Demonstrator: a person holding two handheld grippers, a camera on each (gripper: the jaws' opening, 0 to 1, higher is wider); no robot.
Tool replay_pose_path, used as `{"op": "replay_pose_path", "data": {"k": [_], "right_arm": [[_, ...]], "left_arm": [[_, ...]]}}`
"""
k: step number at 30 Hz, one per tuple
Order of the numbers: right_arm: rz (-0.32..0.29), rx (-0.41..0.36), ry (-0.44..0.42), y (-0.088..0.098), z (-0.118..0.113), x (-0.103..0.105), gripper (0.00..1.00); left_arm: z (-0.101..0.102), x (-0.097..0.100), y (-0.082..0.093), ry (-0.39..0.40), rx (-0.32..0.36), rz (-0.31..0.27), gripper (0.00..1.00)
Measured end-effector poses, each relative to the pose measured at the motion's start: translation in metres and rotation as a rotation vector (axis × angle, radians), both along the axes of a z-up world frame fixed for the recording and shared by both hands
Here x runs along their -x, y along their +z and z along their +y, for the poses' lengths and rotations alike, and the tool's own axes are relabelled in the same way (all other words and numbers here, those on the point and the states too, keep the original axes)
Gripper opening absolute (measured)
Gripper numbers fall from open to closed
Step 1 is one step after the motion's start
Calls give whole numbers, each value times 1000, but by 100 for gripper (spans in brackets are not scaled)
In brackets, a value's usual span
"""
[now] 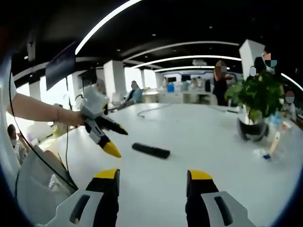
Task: Press the specified remote control buttons in sequence, fully releasing each button before pressing the next.
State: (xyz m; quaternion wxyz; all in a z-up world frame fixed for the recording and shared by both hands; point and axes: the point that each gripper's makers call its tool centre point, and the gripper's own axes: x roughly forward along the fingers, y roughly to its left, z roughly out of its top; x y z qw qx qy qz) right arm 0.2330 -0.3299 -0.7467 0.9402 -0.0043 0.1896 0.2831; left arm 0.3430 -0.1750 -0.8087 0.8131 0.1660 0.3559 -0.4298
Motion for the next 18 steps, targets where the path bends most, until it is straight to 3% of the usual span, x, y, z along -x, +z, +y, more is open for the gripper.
{"op": "replay_pose_path", "data": {"k": [5,8,18], "right_arm": [[1,-9,-4,0,-1,0,55],[-20,-47,-13,7,-2,-1,54],[-9,-59,-24,6,-4,-2,53]], "left_arm": [[-3,-11,3,-7,12,8,87],[-5,-17,3,-47,-23,-43,85],[-12,-26,-3,-144,-107,-69,83]]}}
